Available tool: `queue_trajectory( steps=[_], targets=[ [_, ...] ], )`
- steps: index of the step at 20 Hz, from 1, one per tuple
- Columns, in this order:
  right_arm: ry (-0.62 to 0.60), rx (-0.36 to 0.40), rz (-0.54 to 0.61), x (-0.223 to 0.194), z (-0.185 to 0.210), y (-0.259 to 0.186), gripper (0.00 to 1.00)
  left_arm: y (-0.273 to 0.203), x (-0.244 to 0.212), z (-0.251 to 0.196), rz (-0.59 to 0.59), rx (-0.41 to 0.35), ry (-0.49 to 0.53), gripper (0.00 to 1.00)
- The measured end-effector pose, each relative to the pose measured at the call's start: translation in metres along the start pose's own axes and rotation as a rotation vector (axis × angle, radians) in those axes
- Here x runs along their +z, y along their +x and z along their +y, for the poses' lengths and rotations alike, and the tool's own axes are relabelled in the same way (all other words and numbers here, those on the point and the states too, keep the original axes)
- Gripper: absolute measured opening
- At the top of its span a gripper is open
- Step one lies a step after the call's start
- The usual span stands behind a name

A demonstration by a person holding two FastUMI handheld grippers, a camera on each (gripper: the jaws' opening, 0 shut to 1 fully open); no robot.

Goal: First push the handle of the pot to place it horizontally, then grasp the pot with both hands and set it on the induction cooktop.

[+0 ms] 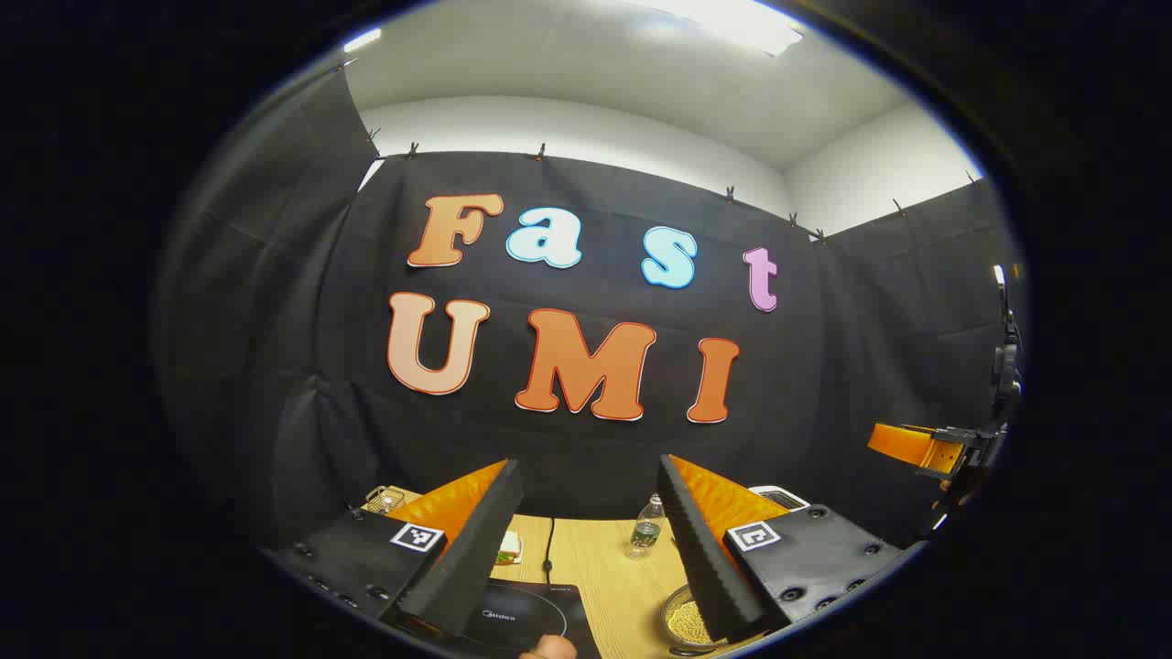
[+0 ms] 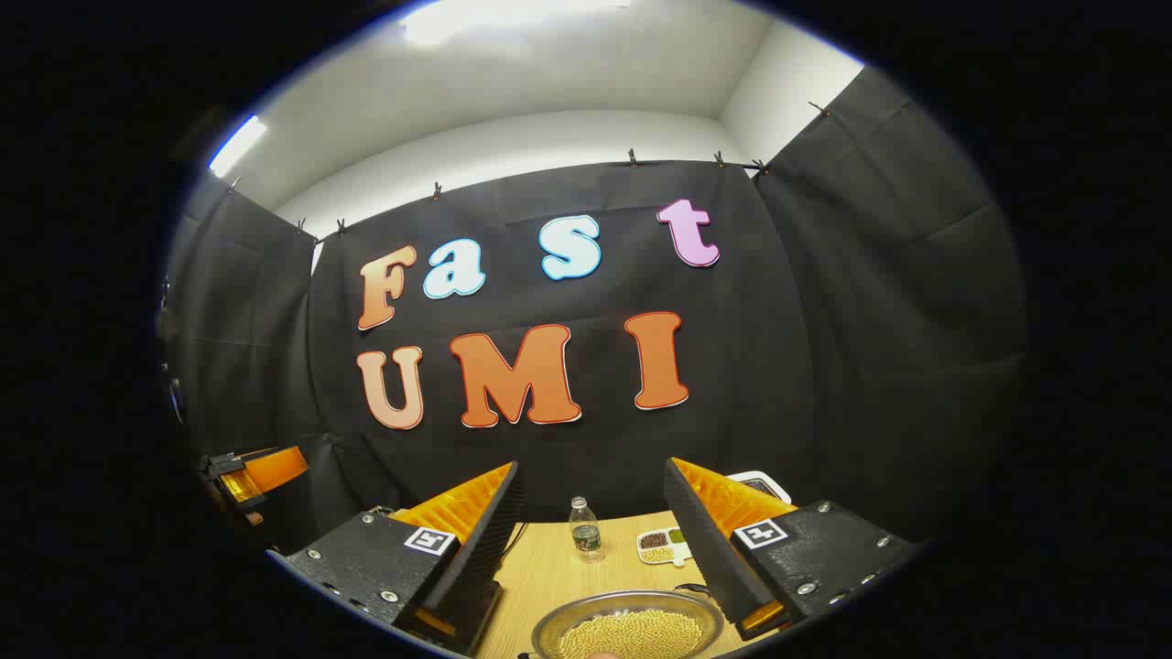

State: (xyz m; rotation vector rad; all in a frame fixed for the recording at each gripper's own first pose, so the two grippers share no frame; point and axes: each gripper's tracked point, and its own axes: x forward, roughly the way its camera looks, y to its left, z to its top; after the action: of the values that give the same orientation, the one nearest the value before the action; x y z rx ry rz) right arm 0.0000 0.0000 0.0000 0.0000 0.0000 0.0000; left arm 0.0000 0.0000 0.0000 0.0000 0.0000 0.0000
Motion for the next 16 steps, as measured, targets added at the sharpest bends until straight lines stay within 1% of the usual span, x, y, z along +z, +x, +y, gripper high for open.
queue_trajectory(
  steps=[9,16],
  targets=[
    [-0.018,0.008,0.014,-0.0046,0.0012,0.0002,0.95,-0.0006,0.0007,-0.0028,-0.001,-0.005,0.022,0.97],
    [-0.017,0.011,0.021,-0.0073,0.0020,-0.0018,0.95,-0.0031,0.0007,0.0019,0.001,0.007,0.034,0.97]
  ],
)
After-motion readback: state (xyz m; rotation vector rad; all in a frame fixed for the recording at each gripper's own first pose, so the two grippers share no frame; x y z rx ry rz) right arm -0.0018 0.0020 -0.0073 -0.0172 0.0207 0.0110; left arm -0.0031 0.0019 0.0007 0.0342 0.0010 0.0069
